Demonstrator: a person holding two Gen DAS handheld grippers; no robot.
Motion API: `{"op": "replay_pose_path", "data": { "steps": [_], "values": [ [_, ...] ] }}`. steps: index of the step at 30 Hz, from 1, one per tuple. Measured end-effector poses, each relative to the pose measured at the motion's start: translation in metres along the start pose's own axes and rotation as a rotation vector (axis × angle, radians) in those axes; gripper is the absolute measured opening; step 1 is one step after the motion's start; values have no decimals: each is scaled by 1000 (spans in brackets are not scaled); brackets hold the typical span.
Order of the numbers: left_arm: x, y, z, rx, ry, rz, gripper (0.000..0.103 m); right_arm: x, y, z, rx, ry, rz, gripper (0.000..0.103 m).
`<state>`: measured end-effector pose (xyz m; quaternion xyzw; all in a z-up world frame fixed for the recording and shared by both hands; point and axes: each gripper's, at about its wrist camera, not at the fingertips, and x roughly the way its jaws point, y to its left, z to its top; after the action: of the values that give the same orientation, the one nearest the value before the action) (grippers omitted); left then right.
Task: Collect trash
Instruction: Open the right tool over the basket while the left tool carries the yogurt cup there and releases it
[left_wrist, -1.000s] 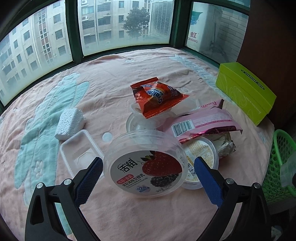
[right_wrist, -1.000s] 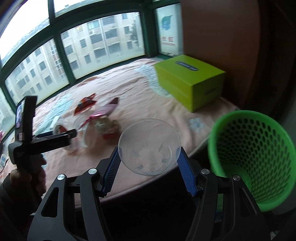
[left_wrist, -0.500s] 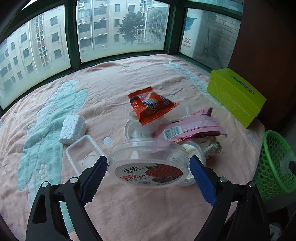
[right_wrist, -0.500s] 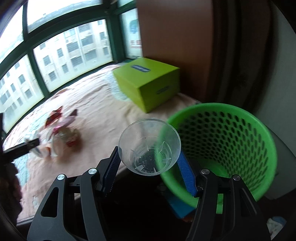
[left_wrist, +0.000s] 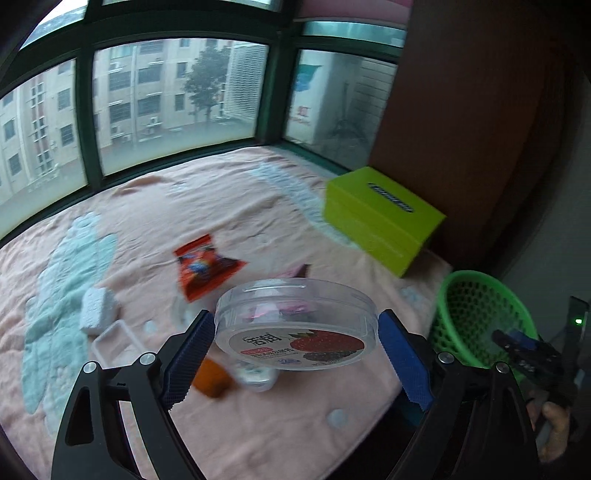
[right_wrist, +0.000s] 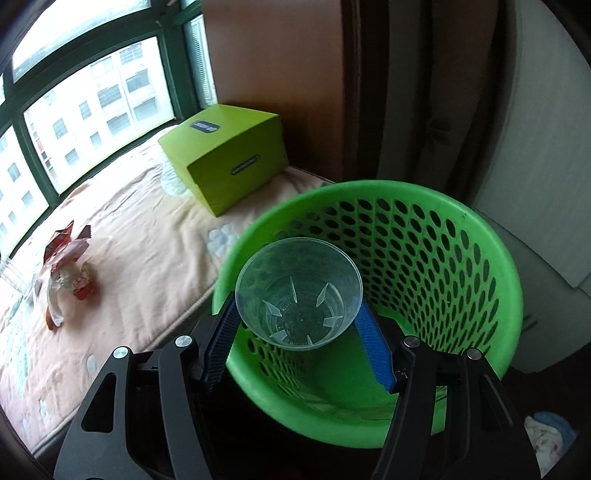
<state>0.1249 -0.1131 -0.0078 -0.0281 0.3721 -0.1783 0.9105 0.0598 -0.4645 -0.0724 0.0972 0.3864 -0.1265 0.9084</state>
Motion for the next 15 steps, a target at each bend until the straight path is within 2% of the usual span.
{"op": "replay_pose_path", "data": {
  "steps": [6,15],
  "values": [
    [13,-54,12,51,30,-130,86,-6,-17,-1,24,-7,-15,68],
    [43,-146,19,168,78,-251,86,-24,-46,-5,43,-33,-27,70]
  ]
}}
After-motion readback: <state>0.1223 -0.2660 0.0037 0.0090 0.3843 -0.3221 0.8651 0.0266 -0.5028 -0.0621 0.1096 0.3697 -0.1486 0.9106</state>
